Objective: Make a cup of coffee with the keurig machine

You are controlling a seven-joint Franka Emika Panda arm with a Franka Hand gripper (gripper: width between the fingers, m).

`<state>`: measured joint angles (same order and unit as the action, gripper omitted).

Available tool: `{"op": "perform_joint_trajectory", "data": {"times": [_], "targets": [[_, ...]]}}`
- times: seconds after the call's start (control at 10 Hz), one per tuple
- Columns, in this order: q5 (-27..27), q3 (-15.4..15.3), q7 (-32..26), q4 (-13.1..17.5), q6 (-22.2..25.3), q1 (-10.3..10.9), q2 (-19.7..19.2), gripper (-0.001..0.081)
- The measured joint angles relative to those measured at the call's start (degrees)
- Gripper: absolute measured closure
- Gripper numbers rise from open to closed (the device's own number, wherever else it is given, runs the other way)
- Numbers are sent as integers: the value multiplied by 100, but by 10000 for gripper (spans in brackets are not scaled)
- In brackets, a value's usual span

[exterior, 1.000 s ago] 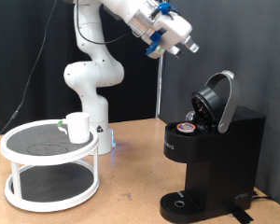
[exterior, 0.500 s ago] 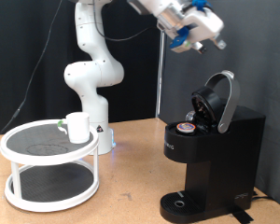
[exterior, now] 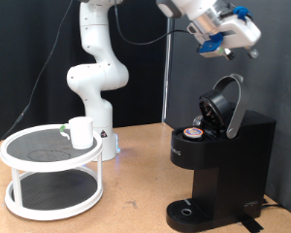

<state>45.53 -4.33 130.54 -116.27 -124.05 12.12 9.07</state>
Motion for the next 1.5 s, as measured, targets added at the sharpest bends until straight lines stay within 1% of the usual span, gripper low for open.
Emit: {"op": "perform_joint_trajectory", "data": {"times": [0.2, 0.4, 0.5, 0.7, 0.8, 0.9, 1.0, 1.1, 1.2, 1.3, 1.4, 1.5], "targets": [[-82, -249, 208, 113, -270, 60, -223, 71], [-128, -426, 305, 221, -426, 97, -399, 71], [-128, -481, 311, 242, -523, 115, -447, 71], [-128, -533, 344, 242, -564, 116, -469, 83], [-130, -535, 344, 242, -564, 115, -469, 252], [-151, -535, 360, 242, -551, 113, -469, 252], [-217, -531, 412, 242, -518, 107, -469, 474], [-272, -525, 450, 240, -506, 102, -469, 613], [-301, -520, 452, 234, -501, 88, -468, 613], [-337, -515, 471, 221, -480, 67, -468, 735], [-410, -507, 533, 201, -434, 36, -468, 791], [-495, -496, 608, 175, -387, 6, -469, 791]]}}
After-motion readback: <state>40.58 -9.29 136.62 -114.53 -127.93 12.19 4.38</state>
